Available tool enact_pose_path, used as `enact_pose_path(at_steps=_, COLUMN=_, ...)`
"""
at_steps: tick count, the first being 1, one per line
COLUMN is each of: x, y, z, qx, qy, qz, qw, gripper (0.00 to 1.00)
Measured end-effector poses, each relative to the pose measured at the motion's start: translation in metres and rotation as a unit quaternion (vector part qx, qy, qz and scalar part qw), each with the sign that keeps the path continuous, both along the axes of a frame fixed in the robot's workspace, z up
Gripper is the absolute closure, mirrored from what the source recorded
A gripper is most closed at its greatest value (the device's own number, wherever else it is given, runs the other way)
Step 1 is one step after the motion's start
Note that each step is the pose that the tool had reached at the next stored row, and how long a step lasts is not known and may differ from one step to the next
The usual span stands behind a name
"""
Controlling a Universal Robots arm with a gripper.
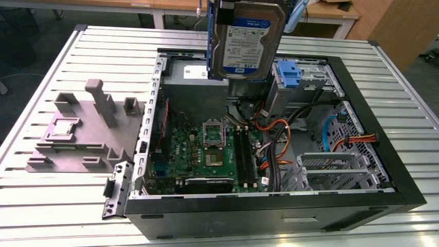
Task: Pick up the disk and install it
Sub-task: 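Insert the disk into the insertion slot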
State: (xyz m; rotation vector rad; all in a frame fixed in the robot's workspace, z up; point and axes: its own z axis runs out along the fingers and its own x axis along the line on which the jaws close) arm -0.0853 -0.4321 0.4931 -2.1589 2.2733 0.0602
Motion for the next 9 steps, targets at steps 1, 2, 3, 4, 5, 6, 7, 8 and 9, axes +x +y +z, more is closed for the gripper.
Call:
enact_pose_path(at_steps=1, x=0.0002, y=0.0000, z=0.0000, qx=0.0000, qy=0.0000, qz=0.000, qw=1.0000, gripper=0.63)
enact_pose_path(at_steps=2, x=0.0003, y=0.0000, z=0.0000, qx=0.0000, qy=0.0000, qz=0.000, qw=1.0000, gripper=0.63)
enact_pose_path(at_steps=3, x=0.0005, y=0.0000, z=0.0000, qx=0.0000, qy=0.0000, qz=0.000, qw=1.0000, gripper=0.63)
enact_pose_path(at_steps=4, x=0.0006, y=0.0000, z=0.0000, qx=0.0000, qy=0.0000, qz=0.000, qw=1.0000, gripper=0.63)
enact_pose_path(at_steps=5, x=0.0008, y=0.0000, z=0.0000, qx=0.0000, qy=0.0000, qz=0.000, qw=1.0000, gripper=0.63)
enact_pose_path(at_steps=6, x=0.0009, y=0.0000, z=0.0000, qx=0.0000, qy=0.0000, qz=0.000, qw=1.0000, gripper=0.63)
enact_pose_path(at_steps=7, x=0.0011, y=0.0000, z=0.0000, qx=0.0000, qy=0.0000, qz=0.000, qw=1.0000, gripper=0.63)
enact_pose_path(at_steps=8, x=0.0012, y=0.0000, z=0.0000, qx=0.0000, qy=0.0000, qz=0.000, qw=1.0000, gripper=0.63)
enact_pose_path(at_steps=9, x=0.0013, y=0.0000, z=0.0000, qx=0.0000, qy=0.0000, qz=0.000, qw=1.0000, gripper=0.63)
